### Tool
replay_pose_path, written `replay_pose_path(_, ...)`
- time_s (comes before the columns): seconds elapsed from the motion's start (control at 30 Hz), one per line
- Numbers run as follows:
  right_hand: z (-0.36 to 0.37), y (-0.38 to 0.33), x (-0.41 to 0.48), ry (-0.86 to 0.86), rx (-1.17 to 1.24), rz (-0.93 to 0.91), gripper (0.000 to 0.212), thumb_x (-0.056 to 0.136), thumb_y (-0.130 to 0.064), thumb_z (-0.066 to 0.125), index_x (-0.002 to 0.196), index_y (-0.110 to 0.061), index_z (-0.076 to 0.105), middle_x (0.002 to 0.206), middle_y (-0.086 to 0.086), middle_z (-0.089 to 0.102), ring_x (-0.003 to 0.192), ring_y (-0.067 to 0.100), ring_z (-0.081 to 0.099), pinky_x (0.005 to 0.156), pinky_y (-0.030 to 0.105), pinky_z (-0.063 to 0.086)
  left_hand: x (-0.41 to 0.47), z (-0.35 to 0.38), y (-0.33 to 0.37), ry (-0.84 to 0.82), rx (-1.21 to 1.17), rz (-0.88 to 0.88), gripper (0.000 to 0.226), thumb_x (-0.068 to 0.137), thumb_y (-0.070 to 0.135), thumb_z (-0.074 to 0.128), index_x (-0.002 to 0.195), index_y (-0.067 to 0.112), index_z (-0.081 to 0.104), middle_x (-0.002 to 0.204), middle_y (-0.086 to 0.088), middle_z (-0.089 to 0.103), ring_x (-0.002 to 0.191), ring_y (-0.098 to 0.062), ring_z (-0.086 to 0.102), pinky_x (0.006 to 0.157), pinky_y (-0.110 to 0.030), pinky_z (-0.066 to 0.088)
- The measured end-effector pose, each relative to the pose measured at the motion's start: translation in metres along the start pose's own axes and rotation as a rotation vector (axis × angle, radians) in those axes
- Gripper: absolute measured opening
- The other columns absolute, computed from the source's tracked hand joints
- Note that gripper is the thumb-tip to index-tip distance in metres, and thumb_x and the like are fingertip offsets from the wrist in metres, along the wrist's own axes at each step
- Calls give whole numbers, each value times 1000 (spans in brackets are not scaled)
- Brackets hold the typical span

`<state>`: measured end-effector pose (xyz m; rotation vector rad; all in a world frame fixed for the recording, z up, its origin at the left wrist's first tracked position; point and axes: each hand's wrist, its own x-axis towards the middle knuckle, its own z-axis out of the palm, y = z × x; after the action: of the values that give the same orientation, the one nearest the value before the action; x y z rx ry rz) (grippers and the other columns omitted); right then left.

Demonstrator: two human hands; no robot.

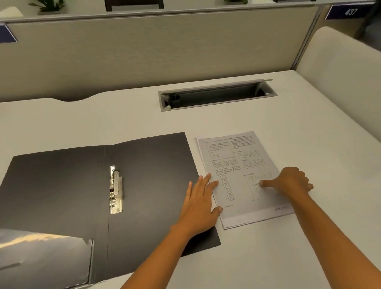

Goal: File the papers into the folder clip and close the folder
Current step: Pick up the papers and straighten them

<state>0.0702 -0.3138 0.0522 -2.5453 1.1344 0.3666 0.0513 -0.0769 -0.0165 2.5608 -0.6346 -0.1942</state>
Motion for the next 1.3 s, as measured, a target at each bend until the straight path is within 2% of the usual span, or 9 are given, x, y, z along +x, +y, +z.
replay_pose_path(0.33,-9,1,22,-210,270,-9,57,83,-53,59,107,-2,52,97,14,58,104,39,58,101,50,40,0,4,2,22,44,-9,70,88,44,51,147,29,14,158,5,-1,145,-17,-8,113,-38,-17)
replay_pose_path(0.43,-8,1,24,-205,350,-13,50,88,-42,58,112,1,52,96,15,56,91,35,58,84,40,46,1,4,1,23,47,-14,70,88,44,50,147,30,15,158,6,0,145,-17,-8,112,-38,-18)
replay_pose_path(0.67,-26,16,23,-232,381,49,43,85,-22,66,114,7,54,118,26,59,92,38,57,78,41,45,2,4,1,17,34,-8,70,88,44,50,146,31,14,158,8,0,144,-16,-10,111,-38,-19)
replay_pose_path(0.77,-25,23,18,-189,456,-75,13,83,-12,64,93,-3,64,104,22,68,83,34,62,79,39,49,2,4,0,18,26,-10,70,88,43,51,146,32,15,158,8,0,144,-16,-10,111,-37,-19)
replay_pose_path(0.93,-28,27,-4,43,495,-289,11,84,-16,65,95,-18,65,96,9,72,78,23,61,68,28,40,5,3,0,29,-43,-46,71,84,43,57,144,33,20,158,8,7,145,-15,-3,109,-35,-18)
replay_pose_path(1.03,-35,28,-21,154,530,-382,17,85,-18,65,102,-15,65,102,10,72,80,23,61,72,28,41,7,-1,2,66,-189,-91,73,79,35,66,141,36,27,154,13,19,144,-12,11,111,-34,-8)
replay_pose_path(1.1,-43,27,-33,215,560,-436,19,87,-20,64,105,-14,64,104,10,70,80,24,60,71,28,41,9,-9,4,125,-425,-112,71,81,25,67,140,38,30,148,19,26,138,-8,25,113,-33,11)
replay_pose_path(1.23,-58,20,-55,238,685,-514,16,87,-23,65,102,-19,64,101,5,71,81,24,66,67,29,47,9,-44,8,315,-983,-214,65,89,16,61,142,35,29,141,20,35,120,1,45,95,-22,45)
replay_pose_path(1.3,-60,12,-68,179,794,-560,12,86,-23,66,98,-22,65,97,2,73,83,23,69,69,34,53,9,-65,8,378,-1147,-220,58,91,17,58,141,27,32,139,11,45,116,-6,54,94,-31,50)
